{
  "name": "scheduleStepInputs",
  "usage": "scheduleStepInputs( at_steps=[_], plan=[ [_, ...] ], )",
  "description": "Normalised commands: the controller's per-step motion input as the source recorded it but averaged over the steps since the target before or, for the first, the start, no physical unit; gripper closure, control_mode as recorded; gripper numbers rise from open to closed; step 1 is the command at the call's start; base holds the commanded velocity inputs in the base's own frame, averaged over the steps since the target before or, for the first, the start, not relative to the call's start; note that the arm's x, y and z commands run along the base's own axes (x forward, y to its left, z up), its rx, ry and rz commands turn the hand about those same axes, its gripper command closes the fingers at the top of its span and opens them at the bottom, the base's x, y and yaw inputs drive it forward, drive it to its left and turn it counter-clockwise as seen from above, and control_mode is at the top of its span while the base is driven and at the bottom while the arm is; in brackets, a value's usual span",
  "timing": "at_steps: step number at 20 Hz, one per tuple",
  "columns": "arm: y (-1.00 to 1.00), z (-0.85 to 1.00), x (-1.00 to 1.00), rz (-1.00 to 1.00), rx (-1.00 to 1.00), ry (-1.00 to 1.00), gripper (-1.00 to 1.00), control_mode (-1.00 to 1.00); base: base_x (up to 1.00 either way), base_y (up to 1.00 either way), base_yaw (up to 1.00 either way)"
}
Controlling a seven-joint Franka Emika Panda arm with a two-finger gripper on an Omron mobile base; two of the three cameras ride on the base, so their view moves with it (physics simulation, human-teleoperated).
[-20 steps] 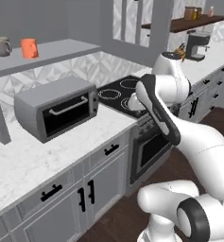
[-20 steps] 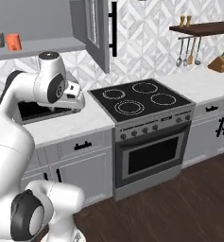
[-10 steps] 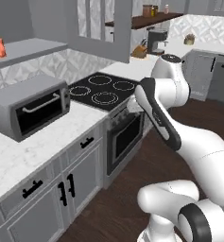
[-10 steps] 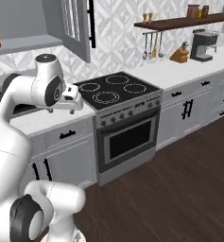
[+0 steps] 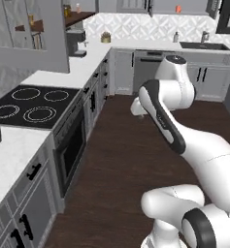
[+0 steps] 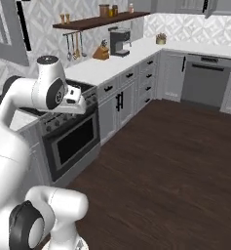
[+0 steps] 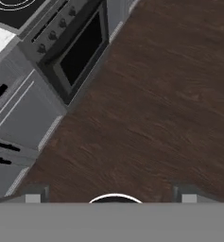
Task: Gather all objects into one cabinet and sort the glasses and bowls to opposite sides.
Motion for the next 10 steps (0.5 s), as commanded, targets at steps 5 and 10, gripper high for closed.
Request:
scheduleStepInputs(
  at_steps=[5, 10],
  plan=[
    [0.00, 0.00, 0.00, 0.00, 0.00, 0.00, -1.00, 1.00, 0.90, -0.05, -0.37],
    [0.00, 0.00, 0.00, 0.00, 0.00, 0.00, -1.00, 1.00, 1.00, 0.07, -0.31]
  ],
)
